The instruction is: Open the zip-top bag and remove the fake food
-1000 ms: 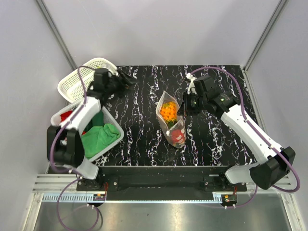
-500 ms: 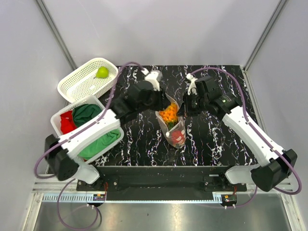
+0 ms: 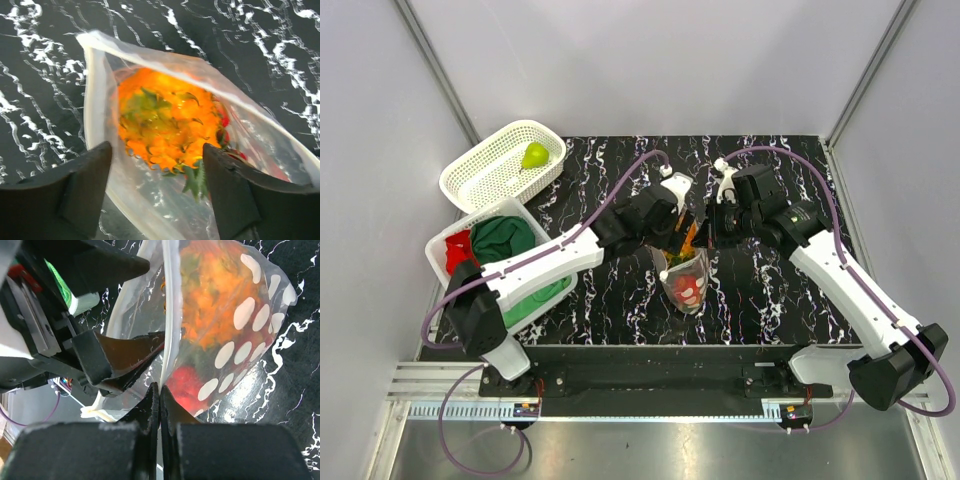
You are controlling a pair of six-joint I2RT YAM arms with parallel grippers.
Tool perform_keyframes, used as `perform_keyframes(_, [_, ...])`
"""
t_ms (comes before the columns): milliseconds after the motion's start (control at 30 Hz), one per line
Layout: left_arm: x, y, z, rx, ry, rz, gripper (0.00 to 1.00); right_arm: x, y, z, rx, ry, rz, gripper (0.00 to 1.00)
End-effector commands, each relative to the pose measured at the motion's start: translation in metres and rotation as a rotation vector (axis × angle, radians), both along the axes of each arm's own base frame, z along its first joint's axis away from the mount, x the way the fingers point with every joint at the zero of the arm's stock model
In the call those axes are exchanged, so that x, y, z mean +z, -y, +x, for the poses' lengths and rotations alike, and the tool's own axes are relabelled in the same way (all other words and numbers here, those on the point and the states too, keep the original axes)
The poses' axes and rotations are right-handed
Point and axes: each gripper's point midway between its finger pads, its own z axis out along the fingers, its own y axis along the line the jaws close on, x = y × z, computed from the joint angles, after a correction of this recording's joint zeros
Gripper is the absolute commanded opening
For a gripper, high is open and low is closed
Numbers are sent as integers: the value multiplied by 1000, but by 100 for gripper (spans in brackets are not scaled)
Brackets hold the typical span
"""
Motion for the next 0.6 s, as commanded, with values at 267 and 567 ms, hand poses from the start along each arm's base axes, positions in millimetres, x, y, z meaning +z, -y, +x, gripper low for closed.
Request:
perform_keyframes(267, [6,27,7,11,-28,-24,88,5,-1,-5,-4,-4,29,0])
perform_keyframes(567, [1,39,10,80,-123,-80,91,7,0,-5,-1,2,26,0])
